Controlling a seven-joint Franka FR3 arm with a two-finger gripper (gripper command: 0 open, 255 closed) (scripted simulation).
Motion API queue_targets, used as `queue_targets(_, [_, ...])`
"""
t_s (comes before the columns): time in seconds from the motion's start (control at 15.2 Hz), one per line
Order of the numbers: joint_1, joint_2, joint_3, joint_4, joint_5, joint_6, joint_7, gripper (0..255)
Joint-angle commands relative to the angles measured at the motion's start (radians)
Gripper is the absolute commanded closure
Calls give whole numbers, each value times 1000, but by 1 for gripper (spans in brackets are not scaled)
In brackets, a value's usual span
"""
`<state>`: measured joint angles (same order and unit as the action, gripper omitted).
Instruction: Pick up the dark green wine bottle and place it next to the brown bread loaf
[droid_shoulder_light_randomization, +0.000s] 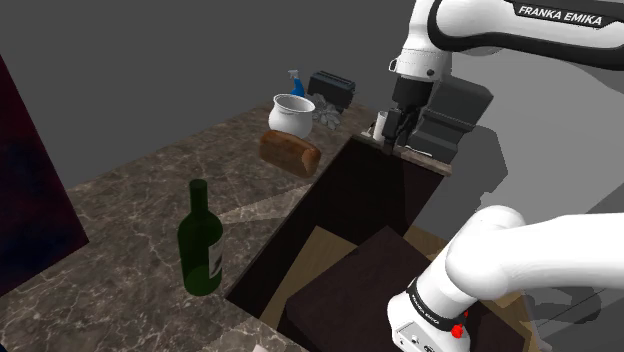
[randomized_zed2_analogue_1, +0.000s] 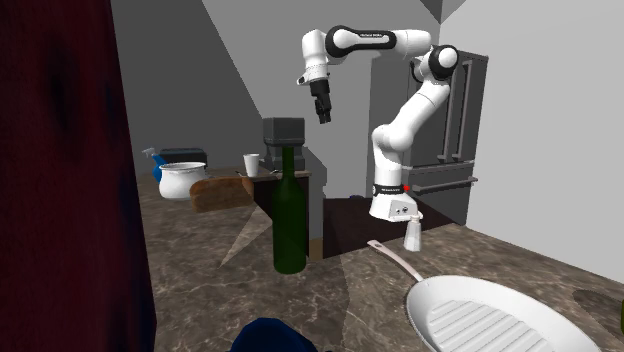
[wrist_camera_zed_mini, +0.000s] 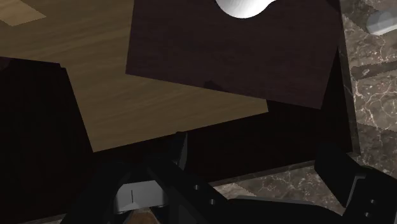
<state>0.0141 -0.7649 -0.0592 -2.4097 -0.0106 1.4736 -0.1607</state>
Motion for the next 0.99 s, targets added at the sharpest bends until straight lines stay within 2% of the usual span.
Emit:
queue_targets(0.0, [0, 0, 0, 0, 0, 0, 0, 0])
queue_targets(0.53, [70, 81, 161, 4, 135, 132, 179, 0])
queue_targets(0.92, [110, 191, 280, 57, 201, 239, 308, 0])
